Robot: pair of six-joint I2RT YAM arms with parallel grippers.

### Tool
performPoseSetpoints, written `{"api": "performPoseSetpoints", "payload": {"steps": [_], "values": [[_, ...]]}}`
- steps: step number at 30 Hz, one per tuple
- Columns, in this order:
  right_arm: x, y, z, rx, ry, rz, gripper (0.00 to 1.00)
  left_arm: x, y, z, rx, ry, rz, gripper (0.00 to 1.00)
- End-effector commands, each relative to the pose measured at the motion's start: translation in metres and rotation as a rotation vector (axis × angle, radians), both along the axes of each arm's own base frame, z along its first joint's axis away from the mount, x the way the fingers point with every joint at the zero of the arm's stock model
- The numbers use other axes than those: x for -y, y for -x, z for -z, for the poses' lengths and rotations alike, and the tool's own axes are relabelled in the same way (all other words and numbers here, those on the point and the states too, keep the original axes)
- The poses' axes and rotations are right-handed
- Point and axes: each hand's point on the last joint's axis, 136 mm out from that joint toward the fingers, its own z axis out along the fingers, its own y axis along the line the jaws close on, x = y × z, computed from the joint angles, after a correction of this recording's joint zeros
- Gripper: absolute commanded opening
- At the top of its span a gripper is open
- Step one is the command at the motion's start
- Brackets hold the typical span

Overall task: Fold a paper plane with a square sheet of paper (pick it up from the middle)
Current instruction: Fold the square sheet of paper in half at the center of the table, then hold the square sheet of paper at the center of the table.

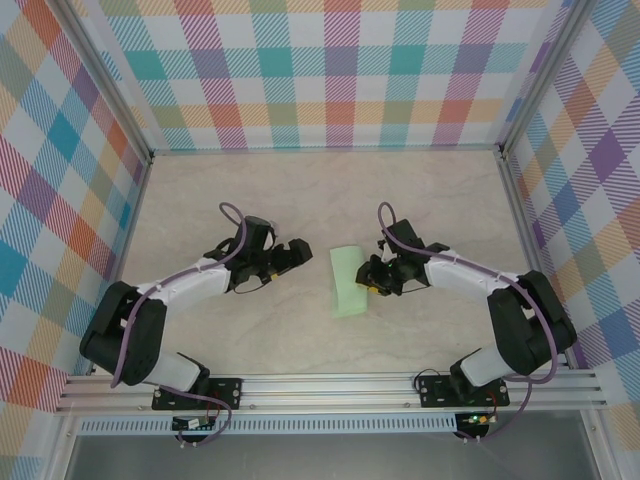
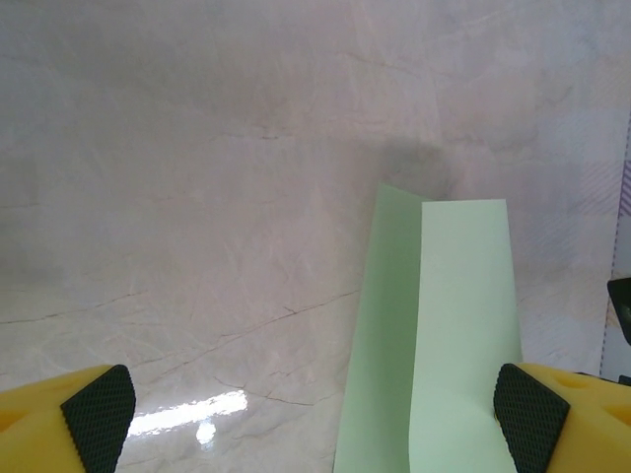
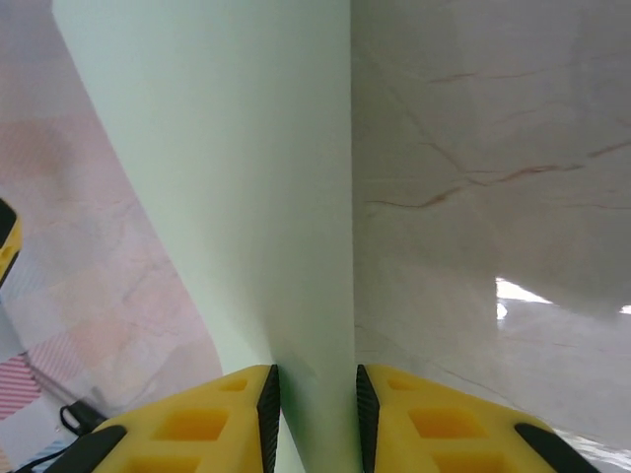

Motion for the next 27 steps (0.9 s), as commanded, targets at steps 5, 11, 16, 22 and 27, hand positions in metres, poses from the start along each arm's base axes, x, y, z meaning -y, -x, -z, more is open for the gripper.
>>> {"api": "performPoseSetpoints", "payload": {"steps": [5,11,16,22,27], "values": [[0.02,-0.002,0.021,-0.039,0.131,0.052,0.31,0.049,0.001,-0.005,0.003,0.066,0.096,0.88],[0.023,-0.005,0.026,-0.042,0.169,0.05,0.36,0.09,0.013,0.007,-0.044,0.11,0.183,0.72],[0.024,-0.006,0.026,-0.034,0.183,0.027,0.4,0.113,0.018,0.012,-0.062,0.164,0.247,0.63],[0.022,-0.006,0.025,-0.03,0.179,-0.005,0.41,0.13,0.02,0.01,-0.057,0.225,0.321,0.55],[0.022,-0.005,0.025,-0.028,0.185,-0.011,0.41,0.137,0.022,0.008,-0.046,0.249,0.362,0.46]]}}
